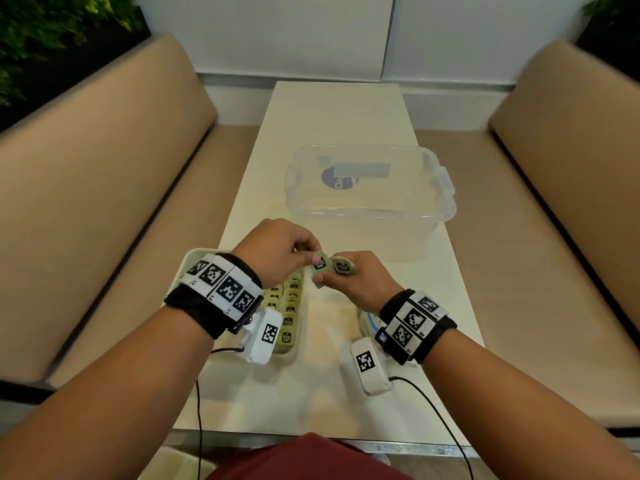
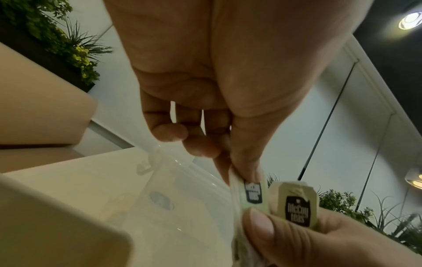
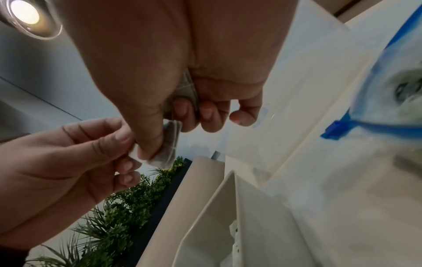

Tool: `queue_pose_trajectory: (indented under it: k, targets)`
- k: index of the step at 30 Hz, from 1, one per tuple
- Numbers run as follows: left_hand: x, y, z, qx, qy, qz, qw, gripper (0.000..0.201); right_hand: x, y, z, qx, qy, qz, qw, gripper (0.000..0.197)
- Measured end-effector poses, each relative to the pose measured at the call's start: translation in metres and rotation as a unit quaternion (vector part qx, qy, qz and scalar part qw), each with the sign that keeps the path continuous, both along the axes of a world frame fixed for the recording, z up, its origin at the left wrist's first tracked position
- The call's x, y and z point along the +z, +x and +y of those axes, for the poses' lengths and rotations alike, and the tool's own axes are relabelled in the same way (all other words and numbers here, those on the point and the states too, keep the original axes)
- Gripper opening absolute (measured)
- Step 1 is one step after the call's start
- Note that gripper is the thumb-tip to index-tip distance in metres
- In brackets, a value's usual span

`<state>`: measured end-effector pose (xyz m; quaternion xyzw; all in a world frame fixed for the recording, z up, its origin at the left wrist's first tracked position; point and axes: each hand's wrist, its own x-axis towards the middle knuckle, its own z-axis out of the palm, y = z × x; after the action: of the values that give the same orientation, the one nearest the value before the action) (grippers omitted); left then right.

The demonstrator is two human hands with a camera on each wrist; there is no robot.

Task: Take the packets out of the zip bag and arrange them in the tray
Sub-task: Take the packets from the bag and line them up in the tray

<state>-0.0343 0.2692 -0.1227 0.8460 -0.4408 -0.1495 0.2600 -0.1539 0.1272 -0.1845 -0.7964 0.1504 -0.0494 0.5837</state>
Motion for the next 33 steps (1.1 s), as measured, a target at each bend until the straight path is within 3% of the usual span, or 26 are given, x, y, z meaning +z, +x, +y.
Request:
queue_pose_trajectory:
  k: [5, 10, 16, 21, 24, 27, 31, 33]
  targets:
    - [-0.002, 0.027, 0.020, -0.005, 0.036, -0.001, 0.999, 0.007, -0.004, 0.019, 0.017, -0.019, -0.008, -0.011, 1.000, 0.018]
    - [-0.009, 0.061, 0.037, 0.008, 0.113, -0.039, 0.993, 0.005, -0.021, 0.030, 0.030, -0.021, -0.037, 0.006, 0.999, 0.033]
    - [-0.019, 0.071, 0.046, -0.046, 0.047, 0.114, 0.991, 0.026, -0.021, 0.038, 0.043, -0.060, -0.027, 0.013, 0.998, 0.020]
    - [-0.027, 0.080, 0.045, -0.060, 0.045, 0.048, 0.996, 0.016, -0.022, 0.045, 0.054, -0.072, -0.020, 0.007, 0.997, 0.030]
    - [-0.032, 0.091, 0.046, -0.057, 0.065, -0.006, 0.996, 0.008, -0.027, 0.052, 0.056, -0.092, -0.027, 0.014, 0.995, 0.023]
    - [-0.038, 0.105, 0.048, -0.063, 0.148, -0.062, 0.985, 0.005, -0.030, 0.052, 0.057, -0.147, 0.042, 0.030, 0.988, 0.010]
    - [-0.066, 0.112, 0.047, -0.143, 0.319, -0.080, 0.933, 0.005, -0.034, 0.050, 0.057, -0.182, 0.141, 0.038, 0.972, 0.007]
    - [-0.083, 0.110, 0.045, -0.183, 0.381, -0.064, 0.904, 0.009, -0.036, 0.051, 0.059, -0.187, 0.145, 0.029, 0.971, 0.006]
